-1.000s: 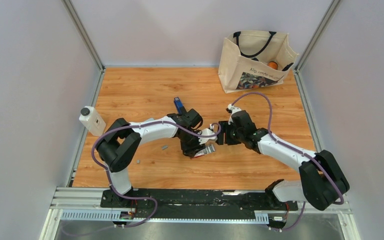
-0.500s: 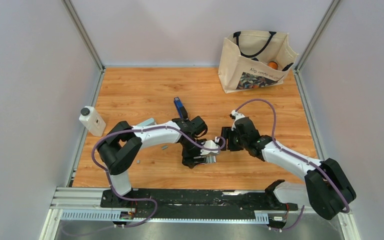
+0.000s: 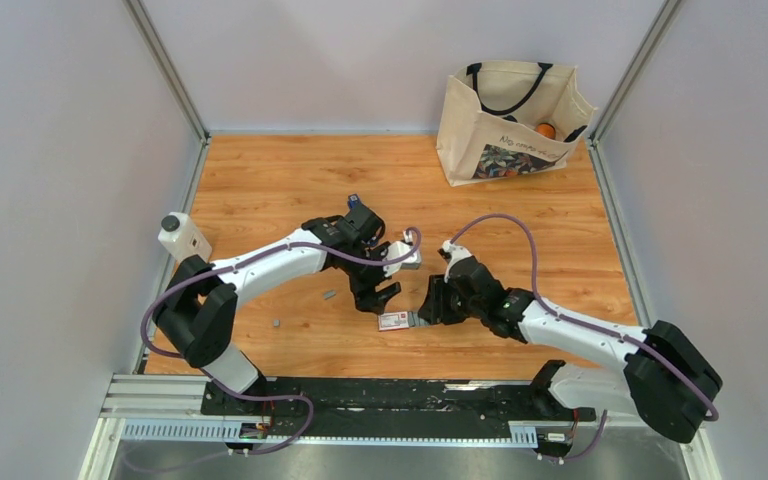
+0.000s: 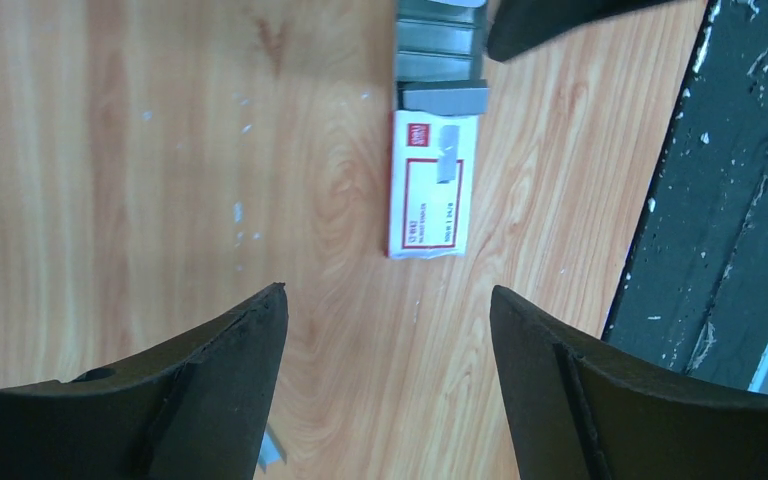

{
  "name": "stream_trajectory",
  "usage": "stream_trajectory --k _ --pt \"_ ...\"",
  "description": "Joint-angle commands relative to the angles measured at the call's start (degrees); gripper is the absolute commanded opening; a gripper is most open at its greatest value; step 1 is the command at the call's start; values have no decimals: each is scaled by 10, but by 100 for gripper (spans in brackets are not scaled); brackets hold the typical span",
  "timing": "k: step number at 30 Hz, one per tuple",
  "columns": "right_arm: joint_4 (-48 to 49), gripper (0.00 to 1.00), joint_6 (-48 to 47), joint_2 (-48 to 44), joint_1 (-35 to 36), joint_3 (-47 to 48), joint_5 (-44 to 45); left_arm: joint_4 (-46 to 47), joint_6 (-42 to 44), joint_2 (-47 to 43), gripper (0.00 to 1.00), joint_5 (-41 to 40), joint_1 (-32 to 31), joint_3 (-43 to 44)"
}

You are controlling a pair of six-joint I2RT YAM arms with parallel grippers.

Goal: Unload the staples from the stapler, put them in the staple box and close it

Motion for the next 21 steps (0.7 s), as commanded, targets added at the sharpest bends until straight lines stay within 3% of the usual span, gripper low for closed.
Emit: stream_trajectory --k 1,7,21 --pt "21 36 32 24 38 24 13 10 -34 -37 82 41 28 -4" --pt "33 15 39 27 55 22 -18 20 -32 -53 81 35 39 -29" --pt "82 12 52 105 84 28 -21 31 -37 -28 80 26 39 -31"
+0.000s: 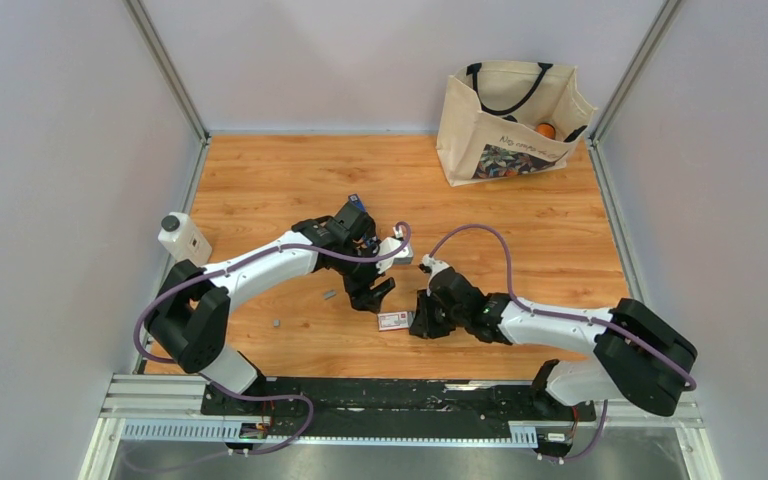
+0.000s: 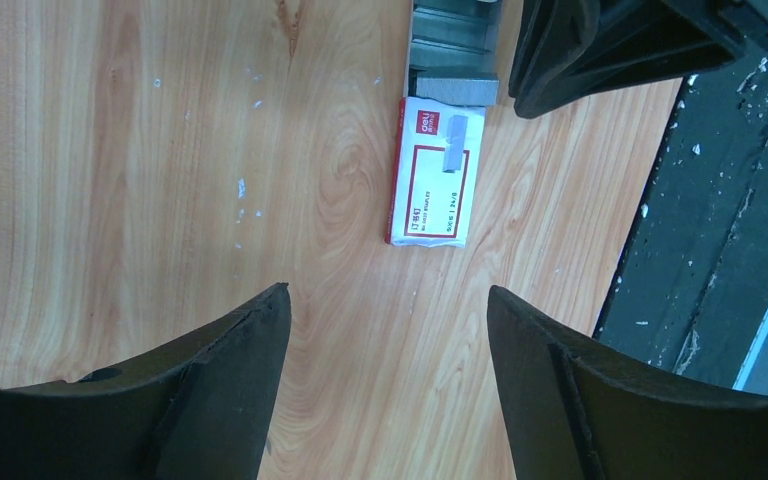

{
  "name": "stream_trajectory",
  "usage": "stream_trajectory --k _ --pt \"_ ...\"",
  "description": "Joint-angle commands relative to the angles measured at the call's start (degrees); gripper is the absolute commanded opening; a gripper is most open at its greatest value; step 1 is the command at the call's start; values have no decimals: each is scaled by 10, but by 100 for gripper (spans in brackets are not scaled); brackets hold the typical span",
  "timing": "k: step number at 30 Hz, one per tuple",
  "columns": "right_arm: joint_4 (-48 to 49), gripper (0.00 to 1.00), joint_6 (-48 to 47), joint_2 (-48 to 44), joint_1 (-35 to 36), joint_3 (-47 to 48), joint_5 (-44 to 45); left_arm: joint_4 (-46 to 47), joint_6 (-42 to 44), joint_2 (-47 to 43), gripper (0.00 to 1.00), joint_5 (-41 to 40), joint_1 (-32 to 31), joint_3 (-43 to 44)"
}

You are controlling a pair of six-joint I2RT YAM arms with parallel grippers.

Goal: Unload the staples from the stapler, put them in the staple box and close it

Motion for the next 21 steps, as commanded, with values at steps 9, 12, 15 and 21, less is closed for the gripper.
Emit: stream_trajectory --k 9,12,15,21 --pt "65 11 10 32 16 38 52 16 -3 9 79 9 1 -3" --pt "64 10 5 41 16 45 56 14 -2 11 79 10 1 -3" --pt "63 11 -1 46 17 50 42 10 0 12 79 12 1 0" --pt "9 25 -31 -25 19 52 18 2 9 8 79 10 1 3"
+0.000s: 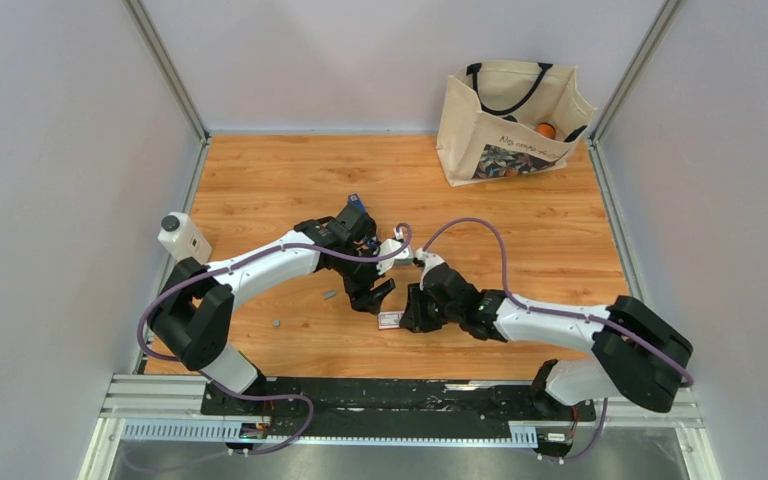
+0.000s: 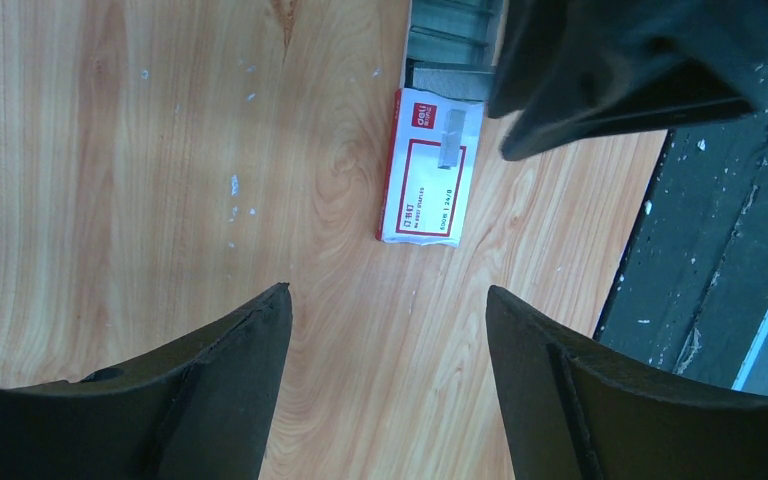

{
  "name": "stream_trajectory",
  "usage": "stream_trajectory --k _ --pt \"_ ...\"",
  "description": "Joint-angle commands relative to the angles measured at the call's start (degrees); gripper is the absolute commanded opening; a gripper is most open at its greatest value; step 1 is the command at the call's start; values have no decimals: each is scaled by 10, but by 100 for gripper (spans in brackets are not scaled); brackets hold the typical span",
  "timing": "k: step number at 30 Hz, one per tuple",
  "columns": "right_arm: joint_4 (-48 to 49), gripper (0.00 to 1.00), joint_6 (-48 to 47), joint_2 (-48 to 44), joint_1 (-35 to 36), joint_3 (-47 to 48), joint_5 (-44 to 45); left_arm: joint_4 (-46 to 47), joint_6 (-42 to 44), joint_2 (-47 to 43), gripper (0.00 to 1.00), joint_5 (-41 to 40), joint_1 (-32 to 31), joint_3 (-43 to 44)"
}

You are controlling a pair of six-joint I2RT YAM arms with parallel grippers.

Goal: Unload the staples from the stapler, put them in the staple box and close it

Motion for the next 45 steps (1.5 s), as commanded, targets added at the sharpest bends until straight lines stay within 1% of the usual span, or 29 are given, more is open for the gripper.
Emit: stream_trajectory --k 1,3,5,6,9,15,22,26,30,32,37,45 --pt "-42 29 -40 -80 5 27 -1 -2 8 -3 79 9 1 5" --pt "-76 37 -57 -103 2 36 31 -3 7 -3 79 10 1 7" --pt "-95 47 -69 -103 -6 41 41 -6 6 -3 79 13 1 9" --pt "-103 49 -73 -96 -9 47 60 -7 6 -2 79 13 1 11" --pt "-123 49 -80 -61 -12 66 72 -10 6 -1 79 13 1 13" --pt "-122 46 -82 -11 -10 80 75 -6 6 2 79 15 1 13" --pt "-124 38 -82 2 -11 77 79 -5 8 7 79 13 1 13" --pt "-115 31 -78 5 -10 77 73 -4 8 7 79 9 1 11" --pt "-111 21 -73 10 -10 76 70 -3 7 5 79 7 1 11" --pt "-115 18 -70 8 -11 74 72 -3 7 6 79 8 1 11" --pt "-130 18 -76 -1 -11 75 75 -4 0 12 79 9 0 22" --pt "-100 19 -69 -16 -8 69 51 0 -2 6 79 9 0 13"
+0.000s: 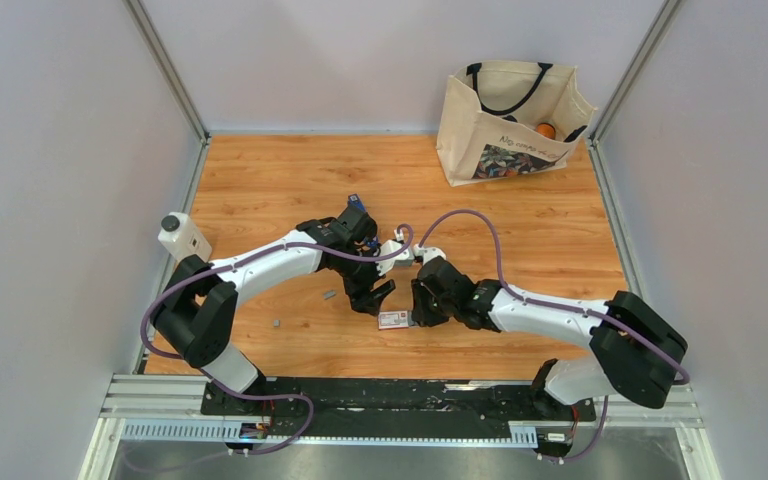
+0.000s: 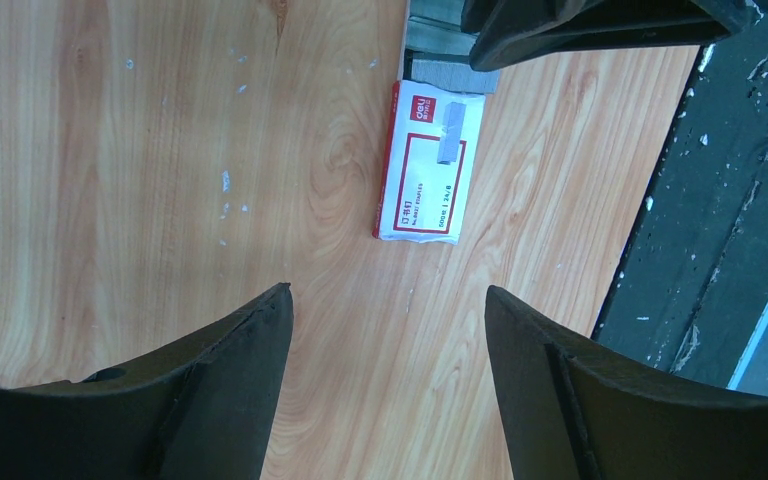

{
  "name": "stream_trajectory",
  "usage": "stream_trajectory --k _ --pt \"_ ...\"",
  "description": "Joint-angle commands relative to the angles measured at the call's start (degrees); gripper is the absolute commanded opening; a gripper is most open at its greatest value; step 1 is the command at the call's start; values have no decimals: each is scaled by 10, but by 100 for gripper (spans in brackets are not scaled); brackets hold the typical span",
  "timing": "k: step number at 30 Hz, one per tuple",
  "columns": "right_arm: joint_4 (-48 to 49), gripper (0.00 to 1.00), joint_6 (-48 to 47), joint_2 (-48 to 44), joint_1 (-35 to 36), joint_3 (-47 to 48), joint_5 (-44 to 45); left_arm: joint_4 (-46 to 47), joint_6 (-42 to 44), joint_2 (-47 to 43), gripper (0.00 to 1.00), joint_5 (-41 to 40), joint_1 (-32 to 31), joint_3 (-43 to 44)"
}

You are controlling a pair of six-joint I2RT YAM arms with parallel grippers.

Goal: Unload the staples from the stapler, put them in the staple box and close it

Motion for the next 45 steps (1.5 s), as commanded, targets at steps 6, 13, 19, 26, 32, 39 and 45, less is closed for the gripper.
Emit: stream_trajectory --k 6,13,19,26,32,39,45 --pt "32 19 10 -2 9 8 -13 7 -2 -15 79 9 3 8" --pt "6 17 9 20 10 20 -13 5 -3 -27 79 9 3 5" --pt "-12 14 10 35 11 25 -12 0 -1 -43 79 9 10 2" --pt "-29 13 4 32 10 44 -4 4 -1 -44 79 10 11 -6" --pt "-54 20 -9 0 8 79 4 4 -5 -34 79 19 11 1" --pt "-67 59 -30 -41 -7 58 34 14 -17 -22 85 12 -6 -9" --pt "-55 60 -45 -44 -64 32 27 14 -38 15 86 -28 -40 -9"
